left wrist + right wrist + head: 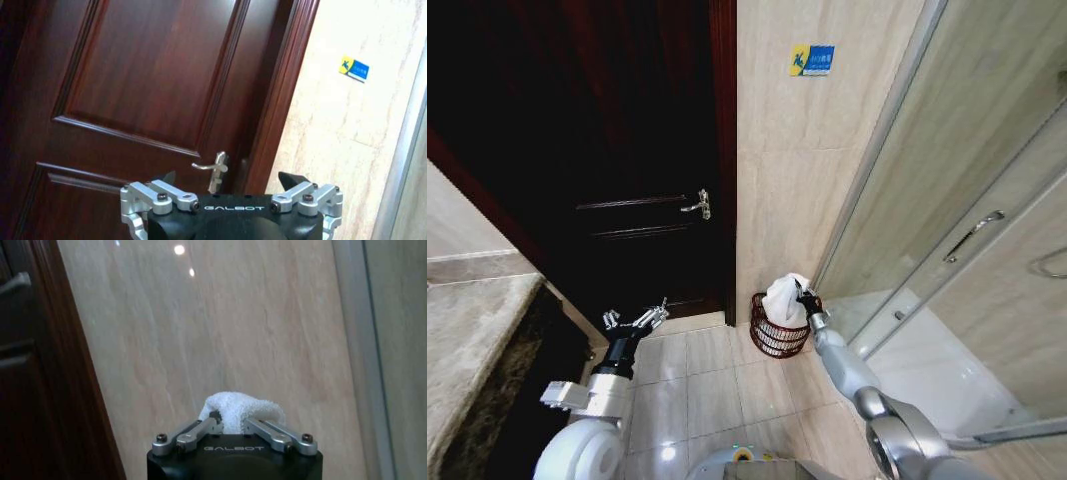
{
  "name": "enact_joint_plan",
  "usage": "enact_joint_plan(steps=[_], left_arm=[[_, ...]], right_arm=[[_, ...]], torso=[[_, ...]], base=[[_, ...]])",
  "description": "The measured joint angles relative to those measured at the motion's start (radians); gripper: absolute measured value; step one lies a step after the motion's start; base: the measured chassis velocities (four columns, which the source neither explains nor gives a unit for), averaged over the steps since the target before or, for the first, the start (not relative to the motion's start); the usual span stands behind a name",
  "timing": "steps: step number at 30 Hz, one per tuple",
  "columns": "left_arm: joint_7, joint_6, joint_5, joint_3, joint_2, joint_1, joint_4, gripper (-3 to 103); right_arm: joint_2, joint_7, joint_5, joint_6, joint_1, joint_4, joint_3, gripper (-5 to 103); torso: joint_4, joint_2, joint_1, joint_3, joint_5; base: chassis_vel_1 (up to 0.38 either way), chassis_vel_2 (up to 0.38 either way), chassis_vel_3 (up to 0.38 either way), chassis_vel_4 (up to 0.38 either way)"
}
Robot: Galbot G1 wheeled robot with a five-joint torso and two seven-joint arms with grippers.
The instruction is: Discard the used towel into the hamper.
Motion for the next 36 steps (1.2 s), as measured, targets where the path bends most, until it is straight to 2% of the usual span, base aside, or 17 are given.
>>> enact_joint_plan(steps=[5,8,9,12,14,15,17,18,20,23,25,26,29,31,34,36], left_arm=[[0.000,0.000,0.000,0.000,0.000,0.000,0.000,100],[0.000,0.000,0.000,0.000,0.000,0.000,0.000,100],[0.000,0.000,0.000,0.000,0.000,0.000,0.000,100],[0.000,0.000,0.000,0.000,0.000,0.000,0.000,100],[0.000,0.000,0.000,0.000,0.000,0.000,0.000,100],[0.000,0.000,0.000,0.000,0.000,0.000,0.000,100],[0.000,0.000,0.000,0.000,0.000,0.000,0.000,100],[0.000,0.000,0.000,0.000,0.000,0.000,0.000,100],[0.000,0.000,0.000,0.000,0.000,0.000,0.000,100],[0.000,0.000,0.000,0.000,0.000,0.000,0.000,100],[0.000,0.000,0.000,0.000,0.000,0.000,0.000,100],[0.000,0.000,0.000,0.000,0.000,0.000,0.000,100],[0.000,0.000,0.000,0.000,0.000,0.000,0.000,100],[0.000,0.000,0.000,0.000,0.000,0.000,0.000,100],[0.000,0.000,0.000,0.000,0.000,0.000,0.000,100],[0.000,0.000,0.000,0.000,0.000,0.000,0.000,100]], right_arm=[[0.004,0.000,-0.032,-0.042,-0.015,-0.009,0.022,4],[0.011,0.010,-0.120,-0.093,-0.024,-0.016,0.059,4],[0.011,0.010,-0.120,-0.093,-0.024,-0.016,0.059,4],[0.014,0.042,-0.224,-0.176,-0.028,-0.019,0.084,4],[0.013,0.044,-0.236,-0.192,-0.028,-0.018,0.085,4],[0.008,0.047,-0.278,-0.242,-0.027,-0.020,0.088,4],[0.003,0.057,-0.327,-0.288,-0.021,-0.022,0.090,4],[0.003,0.057,-0.327,-0.288,-0.021,-0.022,0.090,4],[-0.003,0.069,-0.372,-0.332,-0.010,-0.023,0.090,4],[-0.010,0.096,-0.379,-0.384,0.011,-0.024,0.075,4],[-0.002,0.150,-0.367,-0.383,0.056,-0.058,0.068,4],[-0.002,0.150,-0.367,-0.383,0.056,-0.058,0.068,4],[0.019,0.194,-0.303,-0.322,0.111,-0.083,0.043,4],[0.022,0.201,-0.301,-0.315,0.117,-0.081,0.039,4],[0.030,0.237,-0.349,-0.315,0.138,-0.084,0.040,4],[0.030,0.288,-0.447,-0.382,0.138,-0.094,0.065,4]], torso=[[0.0000,0.000,0.000,0.000,0.0000],[0.0001,0.000,0.000,0.000,0.0000],[0.0001,0.000,0.000,0.000,0.0000],[0.0001,0.000,0.000,0.000,0.0000],[0.0001,0.000,0.000,0.000,0.0000],[0.0001,0.000,0.000,0.000,0.0000],[0.0000,0.000,0.000,0.000,0.0000],[0.0000,0.000,0.000,0.000,0.0000],[0.0001,0.000,0.000,0.000,0.0000],[-0.0002,0.000,0.000,0.000,-0.0001],[0.0000,0.000,0.000,0.000,-0.0002],[0.0000,0.000,0.000,0.000,-0.0002],[0.0003,0.000,0.000,0.000,0.0002],[0.0003,0.000,0.000,0.000,0.0000],[0.0005,0.000,0.000,0.000,-0.0002],[0.0002,0.000,0.000,0.000,-0.0001]], base=[[0.000,0.000,0.000,0.000],[0.000,0.000,0.000,0.000],[0.000,0.000,0.000,0.000],[0.000,0.000,0.000,0.000],[0.000,0.000,0.000,0.000],[0.000,0.000,0.000,0.000],[0.000,0.000,0.000,0.000],[0.000,0.000,0.000,0.000],[0.000,0.000,0.000,0.000],[0.000,0.000,0.000,0.000],[0.000,0.000,0.000,0.000],[0.000,0.000,0.000,0.000],[0.000,0.000,0.000,0.000],[0.000,0.000,0.000,0.000],[0.000,0.000,0.000,0.000],[0.000,0.000,0.000,0.000]])
